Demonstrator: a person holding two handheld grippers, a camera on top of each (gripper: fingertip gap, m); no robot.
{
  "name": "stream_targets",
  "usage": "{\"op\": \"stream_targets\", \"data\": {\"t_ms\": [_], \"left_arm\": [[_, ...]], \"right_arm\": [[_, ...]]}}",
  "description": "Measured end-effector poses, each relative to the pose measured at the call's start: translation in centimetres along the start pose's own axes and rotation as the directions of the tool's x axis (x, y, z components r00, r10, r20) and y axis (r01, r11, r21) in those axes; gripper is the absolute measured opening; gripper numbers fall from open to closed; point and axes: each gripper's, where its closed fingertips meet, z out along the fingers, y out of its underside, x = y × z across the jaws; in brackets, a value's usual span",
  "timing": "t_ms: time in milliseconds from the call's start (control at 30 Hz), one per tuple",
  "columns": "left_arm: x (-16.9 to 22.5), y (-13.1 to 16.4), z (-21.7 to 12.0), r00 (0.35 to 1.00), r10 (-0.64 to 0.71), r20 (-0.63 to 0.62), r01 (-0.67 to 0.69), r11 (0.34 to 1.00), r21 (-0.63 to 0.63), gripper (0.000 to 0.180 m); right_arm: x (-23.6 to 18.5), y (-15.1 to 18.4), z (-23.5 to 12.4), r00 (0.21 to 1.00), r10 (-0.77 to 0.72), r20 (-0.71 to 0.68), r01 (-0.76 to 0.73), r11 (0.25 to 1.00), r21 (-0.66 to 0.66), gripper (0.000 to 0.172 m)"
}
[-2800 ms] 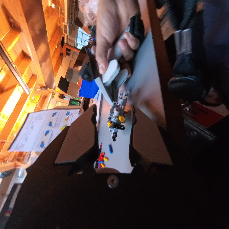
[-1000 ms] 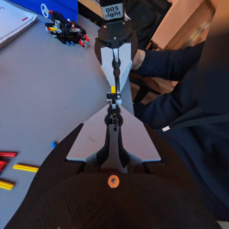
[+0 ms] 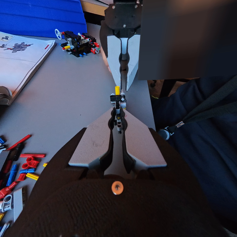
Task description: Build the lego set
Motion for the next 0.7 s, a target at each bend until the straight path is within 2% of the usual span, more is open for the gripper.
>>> {"op": "stream_targets", "data": {"t_ms": [233,533,633,700], "left_arm": [[0.2,0.0,0.0,1.000,0.026,0.006,-0.026,1.000,0.003,0.005],[0.1,-0.2,-0.2,1.000,-0.005,0.011,0.005,1.000,0.016,0.005],[-0.5,-0.5,-0.2,0.998,-0.007,0.055,0.005,0.999,0.035,0.018],[-0.8,-1.2,-0.4,0.997,-0.026,0.072,0.020,0.996,0.084,0.015]], "right_arm": [[-0.1,-0.4,-0.1,1.000,-0.007,-0.025,0.008,1.000,0.030,0.003],[0.1,-0.7,0.7,0.999,-0.026,-0.045,0.028,0.999,0.035,0.001],[-0.1,-0.6,0.7,1.000,-0.019,-0.018,0.020,0.999,0.050,0.001],[0.1,-0.7,0.7,0.999,-0.014,-0.030,0.016,0.998,0.059,0.001]]}}
